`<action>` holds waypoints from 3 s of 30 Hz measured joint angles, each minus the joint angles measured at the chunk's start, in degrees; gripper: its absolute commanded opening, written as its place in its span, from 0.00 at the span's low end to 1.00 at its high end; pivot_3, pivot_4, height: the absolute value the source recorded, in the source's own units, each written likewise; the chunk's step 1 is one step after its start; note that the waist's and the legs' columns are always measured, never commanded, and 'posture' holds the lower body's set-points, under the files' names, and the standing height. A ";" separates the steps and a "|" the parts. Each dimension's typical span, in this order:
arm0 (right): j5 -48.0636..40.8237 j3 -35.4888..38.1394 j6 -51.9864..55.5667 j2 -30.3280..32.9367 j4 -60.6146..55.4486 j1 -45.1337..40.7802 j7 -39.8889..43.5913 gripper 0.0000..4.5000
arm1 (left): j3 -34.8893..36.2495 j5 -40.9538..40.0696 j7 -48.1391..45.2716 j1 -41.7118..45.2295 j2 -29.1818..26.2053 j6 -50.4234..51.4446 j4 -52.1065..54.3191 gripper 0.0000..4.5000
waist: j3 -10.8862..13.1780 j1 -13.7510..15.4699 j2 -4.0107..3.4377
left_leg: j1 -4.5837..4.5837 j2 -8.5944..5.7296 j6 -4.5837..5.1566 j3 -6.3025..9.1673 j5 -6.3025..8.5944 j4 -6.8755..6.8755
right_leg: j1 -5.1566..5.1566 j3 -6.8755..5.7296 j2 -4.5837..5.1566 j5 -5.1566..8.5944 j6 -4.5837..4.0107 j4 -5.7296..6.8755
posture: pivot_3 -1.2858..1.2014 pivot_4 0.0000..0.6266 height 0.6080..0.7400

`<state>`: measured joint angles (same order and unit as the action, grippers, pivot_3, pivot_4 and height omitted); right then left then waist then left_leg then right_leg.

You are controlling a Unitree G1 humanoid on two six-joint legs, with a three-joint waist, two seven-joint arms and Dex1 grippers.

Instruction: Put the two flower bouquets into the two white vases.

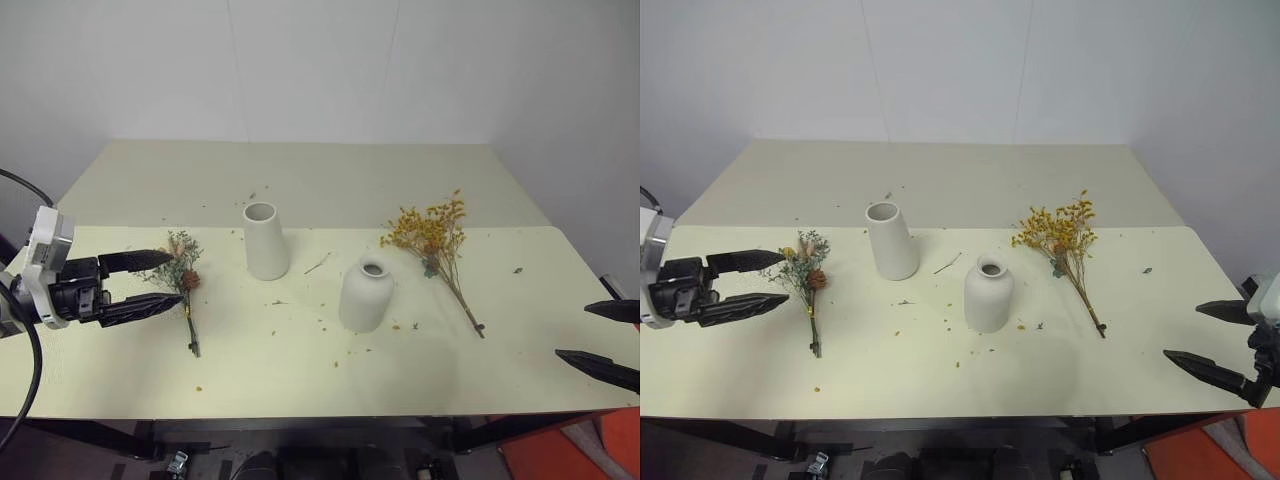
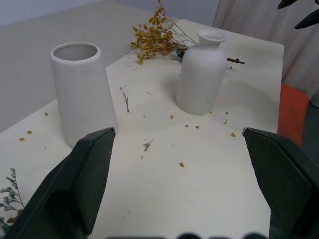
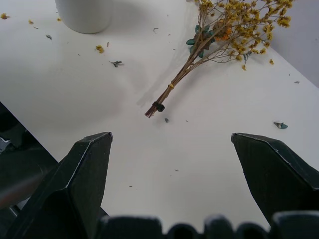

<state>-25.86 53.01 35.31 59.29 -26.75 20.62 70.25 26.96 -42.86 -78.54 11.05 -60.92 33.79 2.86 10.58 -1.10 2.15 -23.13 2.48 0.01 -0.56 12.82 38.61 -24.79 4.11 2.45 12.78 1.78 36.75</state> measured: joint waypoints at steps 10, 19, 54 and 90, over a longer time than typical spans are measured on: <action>-0.06 -0.30 0.10 2.24 1.71 -0.35 0.82 1.00 | 1.17 -0.17 0.59 -3.16 0.17 0.44 1.58 1.00 | 0.00 0.11 0.00 | -0.03 0.00 0.00 -0.02 0.00 0.01 | -0.01 0.01 0.01 0.01 -0.01 -0.03 | 0.52 0.24 1.00; -0.15 -5.42 0.29 2.23 2.23 -4.79 -2.46 1.00 | 1.00 -1.30 2.04 -0.39 2.18 0.49 1.79 1.00 | 0.00 0.14 0.00 | 0.01 0.00 0.00 -0.01 0.00 0.07 | 0.04 0.00 0.00 -0.01 0.01 0.01 | 0.52 0.24 1.00; 16.20 -64.73 15.32 -11.77 50.41 -68.62 -19.62 1.00 | -35.53 18.01 -3.20 29.35 23.59 -12.23 -8.18 1.00 | 0.02 -1.39 -0.03 | -0.13 -0.31 0.03 0.32 -0.01 0.17 | 0.23 0.06 0.02 -0.42 0.38 -0.05 | 0.52 0.24 1.00; 18.12 -34.96 -3.00 -28.68 25.32 -54.68 -47.22 0.01 | -28.16 11.15 -1.34 24.06 20.08 -5.98 -2.25 1.00 | 0.06 -1.49 -0.11 | -0.54 -0.35 0.03 0.45 -0.02 0.17 | -0.26 0.07 0.03 -0.56 0.20 0.23 | 0.52 0.24 1.00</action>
<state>-7.74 18.05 32.32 30.61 -1.43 -34.06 23.02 -1.19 -31.71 -79.88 35.11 -40.84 27.81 0.60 10.64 -2.59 2.04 -23.67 2.12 0.04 -0.11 12.80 38.78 -25.05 4.18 2.47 12.22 1.97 36.98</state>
